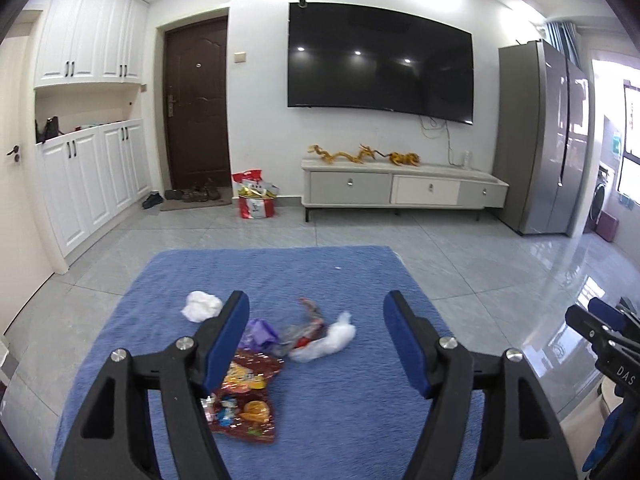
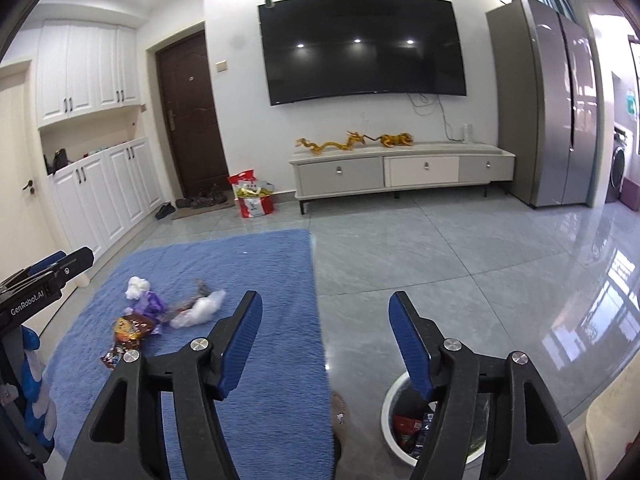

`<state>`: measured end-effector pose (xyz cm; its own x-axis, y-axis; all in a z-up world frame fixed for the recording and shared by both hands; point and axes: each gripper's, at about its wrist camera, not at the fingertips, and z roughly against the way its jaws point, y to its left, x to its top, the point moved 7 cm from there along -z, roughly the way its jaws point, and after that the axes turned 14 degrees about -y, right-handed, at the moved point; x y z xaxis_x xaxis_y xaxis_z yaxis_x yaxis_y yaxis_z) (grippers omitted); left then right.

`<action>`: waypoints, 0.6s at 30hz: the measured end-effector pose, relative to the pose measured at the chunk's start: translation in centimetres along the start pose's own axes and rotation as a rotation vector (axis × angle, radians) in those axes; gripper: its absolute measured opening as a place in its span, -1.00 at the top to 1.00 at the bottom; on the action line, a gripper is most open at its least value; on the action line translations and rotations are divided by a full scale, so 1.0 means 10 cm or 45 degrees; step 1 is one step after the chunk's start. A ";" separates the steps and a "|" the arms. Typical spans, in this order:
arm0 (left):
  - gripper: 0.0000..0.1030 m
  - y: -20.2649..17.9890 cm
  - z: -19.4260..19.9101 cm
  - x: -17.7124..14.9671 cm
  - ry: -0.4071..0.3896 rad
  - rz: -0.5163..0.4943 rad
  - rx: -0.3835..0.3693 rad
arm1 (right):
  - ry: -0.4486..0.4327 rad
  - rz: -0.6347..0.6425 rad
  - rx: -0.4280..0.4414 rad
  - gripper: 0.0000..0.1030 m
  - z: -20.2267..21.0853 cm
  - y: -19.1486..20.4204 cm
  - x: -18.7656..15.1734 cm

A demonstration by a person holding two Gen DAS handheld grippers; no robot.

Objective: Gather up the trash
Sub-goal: 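Move both open tools back over the rug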

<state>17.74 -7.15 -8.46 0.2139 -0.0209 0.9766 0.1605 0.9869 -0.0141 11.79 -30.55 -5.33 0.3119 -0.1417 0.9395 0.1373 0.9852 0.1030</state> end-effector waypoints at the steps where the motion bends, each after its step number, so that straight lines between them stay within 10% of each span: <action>1: -0.33 0.06 0.02 0.00 -0.005 0.008 0.005 | 0.000 0.008 0.004 -0.30 0.02 0.05 0.00; 18: -0.37 1.23 0.36 -0.19 -0.024 0.174 0.116 | -0.004 0.193 0.054 -0.42 0.13 0.95 0.20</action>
<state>15.82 5.58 -9.73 0.2095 0.1170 0.9708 0.0430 0.9907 -0.1287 12.49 -21.33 -2.08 0.3232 0.0090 0.9463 0.0491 0.9984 -0.0262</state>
